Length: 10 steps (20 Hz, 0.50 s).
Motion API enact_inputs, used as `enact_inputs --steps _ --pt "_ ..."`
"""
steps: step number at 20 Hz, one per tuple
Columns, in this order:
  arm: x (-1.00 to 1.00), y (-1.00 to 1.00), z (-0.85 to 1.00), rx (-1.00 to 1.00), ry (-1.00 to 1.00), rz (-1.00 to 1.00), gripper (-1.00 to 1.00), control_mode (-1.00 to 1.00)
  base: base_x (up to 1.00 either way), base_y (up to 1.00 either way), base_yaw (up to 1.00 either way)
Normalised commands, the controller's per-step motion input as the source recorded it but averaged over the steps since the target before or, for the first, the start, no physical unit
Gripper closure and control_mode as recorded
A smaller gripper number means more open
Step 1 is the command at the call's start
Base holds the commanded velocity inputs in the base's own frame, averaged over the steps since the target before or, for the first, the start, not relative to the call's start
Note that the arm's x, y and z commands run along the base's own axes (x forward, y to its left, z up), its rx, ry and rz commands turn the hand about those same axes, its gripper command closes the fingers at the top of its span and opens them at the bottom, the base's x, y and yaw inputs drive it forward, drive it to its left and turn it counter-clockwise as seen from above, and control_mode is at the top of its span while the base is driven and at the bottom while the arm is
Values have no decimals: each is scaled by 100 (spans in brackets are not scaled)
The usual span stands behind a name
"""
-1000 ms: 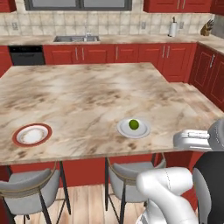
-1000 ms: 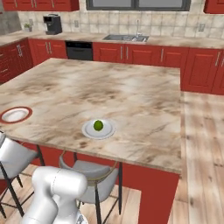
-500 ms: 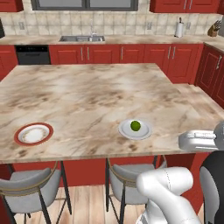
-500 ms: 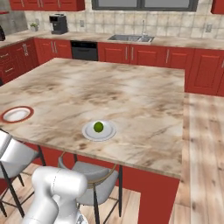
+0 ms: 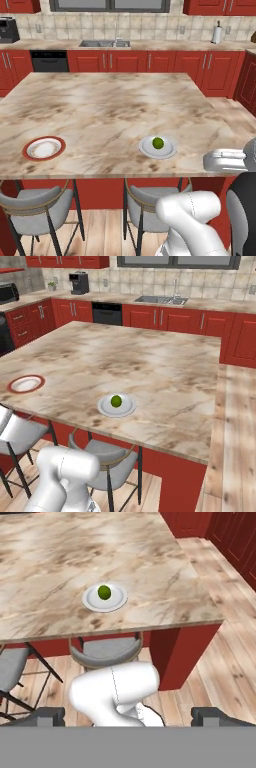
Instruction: Transport the chicken drumstick and lime to the fridge. Place the chicken drumstick on the rack containing meat and place the lime on the rack containing the vegetable, ensuring meats and vegetables are on different racks.
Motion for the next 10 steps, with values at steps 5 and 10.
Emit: enact_inputs --steps 5,10 --pt "99 -10 -19 17 18 15 -100 -100 0 0 0" --pt "77 0 -10 7 21 7 -100 -100 0 0 0"
